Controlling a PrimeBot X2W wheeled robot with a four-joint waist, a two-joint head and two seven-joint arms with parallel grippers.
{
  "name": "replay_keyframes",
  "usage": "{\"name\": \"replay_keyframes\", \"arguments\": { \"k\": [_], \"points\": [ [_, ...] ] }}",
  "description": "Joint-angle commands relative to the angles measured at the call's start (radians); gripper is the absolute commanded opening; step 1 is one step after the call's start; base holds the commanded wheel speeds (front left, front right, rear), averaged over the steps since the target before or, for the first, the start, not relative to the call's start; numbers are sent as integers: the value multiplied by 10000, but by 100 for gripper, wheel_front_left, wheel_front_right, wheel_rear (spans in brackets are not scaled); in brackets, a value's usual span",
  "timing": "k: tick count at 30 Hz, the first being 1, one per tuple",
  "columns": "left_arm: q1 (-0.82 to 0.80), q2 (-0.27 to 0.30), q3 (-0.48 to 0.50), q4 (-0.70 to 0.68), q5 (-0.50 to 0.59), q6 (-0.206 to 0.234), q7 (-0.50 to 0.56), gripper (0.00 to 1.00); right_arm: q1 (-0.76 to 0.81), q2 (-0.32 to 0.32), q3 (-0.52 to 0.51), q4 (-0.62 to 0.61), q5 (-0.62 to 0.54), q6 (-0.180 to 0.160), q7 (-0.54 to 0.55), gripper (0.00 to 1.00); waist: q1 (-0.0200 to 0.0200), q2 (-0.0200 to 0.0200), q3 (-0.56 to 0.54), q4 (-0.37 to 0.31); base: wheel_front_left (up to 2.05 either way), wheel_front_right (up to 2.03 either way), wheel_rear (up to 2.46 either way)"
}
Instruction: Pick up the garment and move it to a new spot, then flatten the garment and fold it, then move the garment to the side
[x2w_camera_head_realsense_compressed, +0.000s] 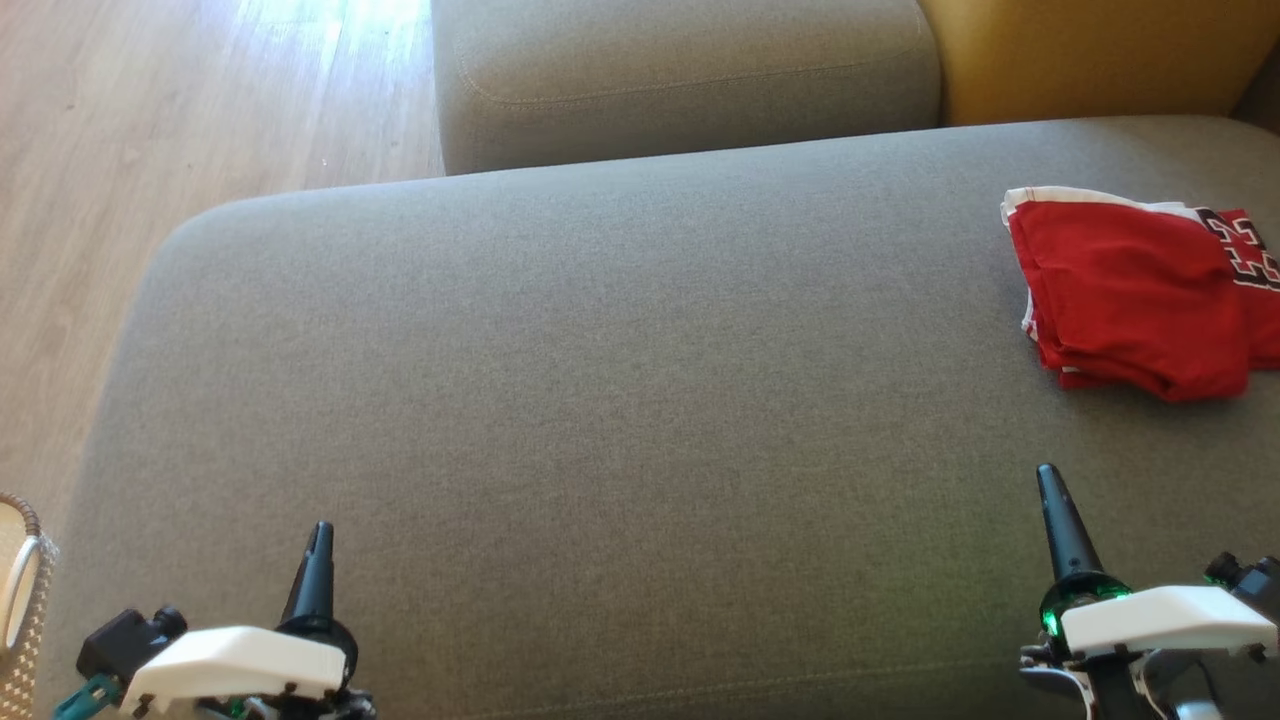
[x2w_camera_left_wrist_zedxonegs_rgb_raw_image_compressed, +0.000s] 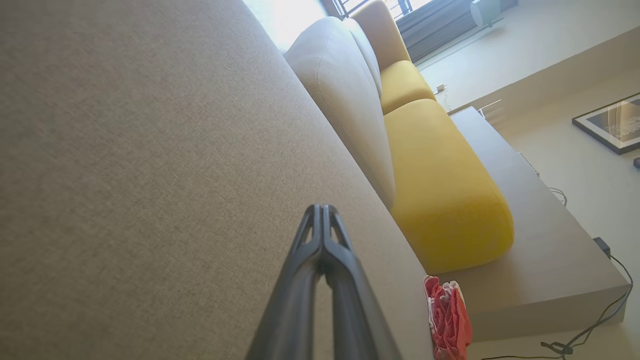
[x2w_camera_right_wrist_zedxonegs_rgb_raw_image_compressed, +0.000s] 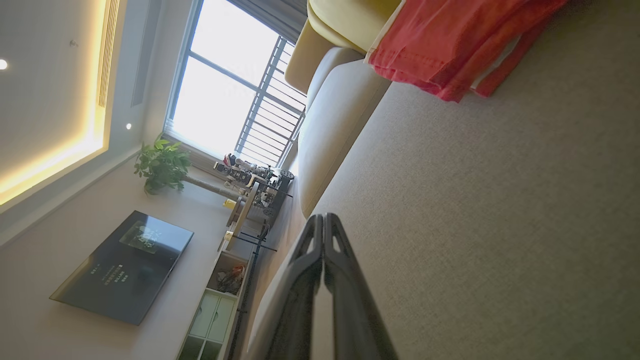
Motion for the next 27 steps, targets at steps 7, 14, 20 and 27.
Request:
{"name": "replay_keyframes", "arguments": {
  "k": [7, 14, 20, 27],
  "points": [
    [-850, 108, 466, -157, -973, -244, 223, 0, -668, -213, 40, -204, 911, -1, 240, 0, 0, 0, 57, -22, 0, 0, 0],
    [-1067, 100, 663, -27, -1834, -415, 419, 0, -826, -219, -7, -116, 1700, -1, 441, 0, 0, 0, 116, -45, 0, 0, 0],
    [-1253, 91, 835, 86, -2574, -562, 590, 0, -962, -223, -48, -40, 2378, -1, 615, 0, 0, 0, 168, -64, 0, 0, 0],
    [-1471, 78, 1038, 217, -3435, -733, 791, 0, -1121, -227, -98, 48, 3167, -1, 819, 0, 0, 0, 227, -86, 0, 0, 0]
  ]
}}
